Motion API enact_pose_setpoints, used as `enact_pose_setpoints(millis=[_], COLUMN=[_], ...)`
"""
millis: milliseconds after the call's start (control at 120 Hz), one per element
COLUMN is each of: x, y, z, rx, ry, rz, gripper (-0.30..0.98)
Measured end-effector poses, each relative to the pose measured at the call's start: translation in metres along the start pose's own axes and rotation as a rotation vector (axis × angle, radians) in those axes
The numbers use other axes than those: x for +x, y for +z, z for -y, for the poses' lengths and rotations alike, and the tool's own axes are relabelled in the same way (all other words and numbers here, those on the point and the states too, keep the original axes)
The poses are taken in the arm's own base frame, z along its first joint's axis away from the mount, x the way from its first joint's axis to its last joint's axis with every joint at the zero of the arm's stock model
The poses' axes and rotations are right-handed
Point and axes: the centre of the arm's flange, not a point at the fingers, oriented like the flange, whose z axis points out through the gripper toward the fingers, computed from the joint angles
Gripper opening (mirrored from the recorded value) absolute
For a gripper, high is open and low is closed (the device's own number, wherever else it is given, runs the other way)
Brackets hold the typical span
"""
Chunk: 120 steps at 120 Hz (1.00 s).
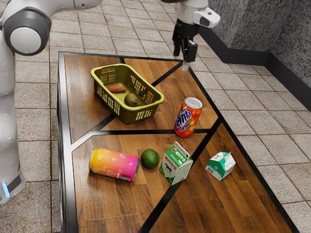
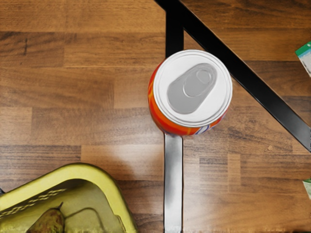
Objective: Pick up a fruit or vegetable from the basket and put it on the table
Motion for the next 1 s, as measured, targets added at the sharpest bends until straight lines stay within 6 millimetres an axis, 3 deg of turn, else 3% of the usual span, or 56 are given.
enact_pose_setpoints(millis=[167, 417, 483, 600, 725, 833, 1000], x=[-0.002, -0.009, -0.008, -0.005, -0.006, -0.015, -0.058], y=[0.001, -0.009, 0.005, 0.056, 0.101, 0.121, 0.12], z=[0.004, 0.029, 0.03, 0.031, 0.056, 0.091, 0.135], rx=[0.003, 0.013, 0.01, 0.008, 0.005, 0.004, -0.001], ry=[-0.009, -0.03, -0.017, 0.01, -0.009, -0.051, -0.117], rz=[0.017, 0.024, 0.058, 0.137, 0.181, 0.194, 0.177], gripper=[0.68, 0.68, 0.68, 0.68, 0.68, 0.68, 0.68])
